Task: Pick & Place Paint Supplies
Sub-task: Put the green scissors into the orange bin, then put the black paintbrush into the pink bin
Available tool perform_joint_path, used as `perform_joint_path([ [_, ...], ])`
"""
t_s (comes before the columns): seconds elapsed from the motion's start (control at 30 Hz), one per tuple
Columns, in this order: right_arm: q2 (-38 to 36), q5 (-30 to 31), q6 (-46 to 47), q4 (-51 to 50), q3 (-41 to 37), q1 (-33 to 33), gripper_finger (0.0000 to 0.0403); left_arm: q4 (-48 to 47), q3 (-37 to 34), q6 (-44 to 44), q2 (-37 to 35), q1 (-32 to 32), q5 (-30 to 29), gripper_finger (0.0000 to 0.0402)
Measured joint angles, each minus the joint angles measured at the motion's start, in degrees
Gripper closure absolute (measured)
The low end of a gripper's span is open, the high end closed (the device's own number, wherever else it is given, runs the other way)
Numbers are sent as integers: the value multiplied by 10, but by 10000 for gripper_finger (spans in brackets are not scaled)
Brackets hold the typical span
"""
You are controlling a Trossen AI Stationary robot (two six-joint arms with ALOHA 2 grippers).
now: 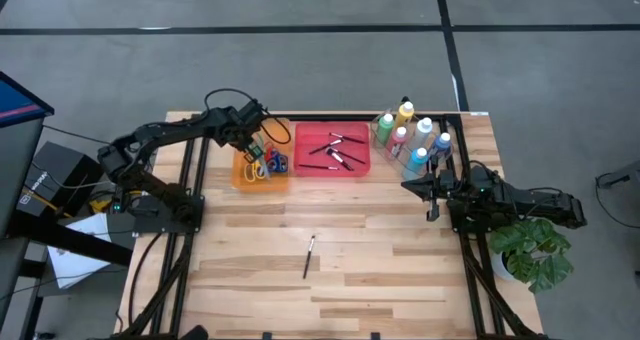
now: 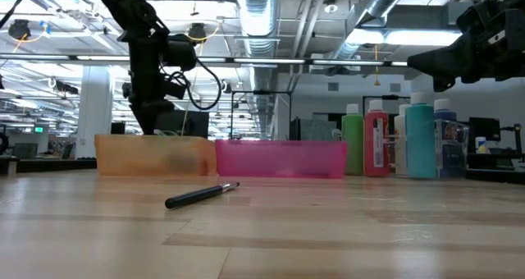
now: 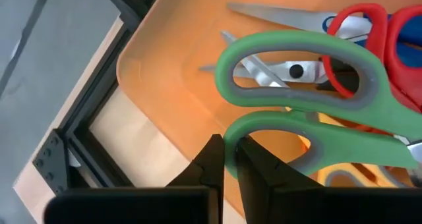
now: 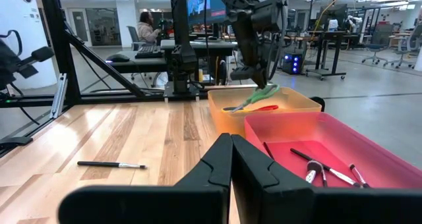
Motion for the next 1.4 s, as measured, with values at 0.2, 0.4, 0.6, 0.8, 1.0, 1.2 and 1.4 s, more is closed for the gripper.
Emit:
perform_joint_path([
  [0.2,0,0,0,0,0,0,403,4,-1,22,0,0,13,374],
  [0.4,0,0,0,0,0,0,403,6,-1,25,0,0,16,325],
  [0.6,0,0,0,0,0,0,403,5,-1,22,0,-2,16,251],
  [0.8,0,0,0,0,0,0,403,-17,28,5,-1,-32,16,173],
  [1.0,0,0,0,0,0,0,403,-22,77,-62,-33,-114,43,132],
  [1.2,0,0,0,0,0,0,403,-16,93,-163,-70,-244,61,129],
  [1.4,0,0,0,0,0,0,403,-2,93,-298,-57,-386,62,146],
])
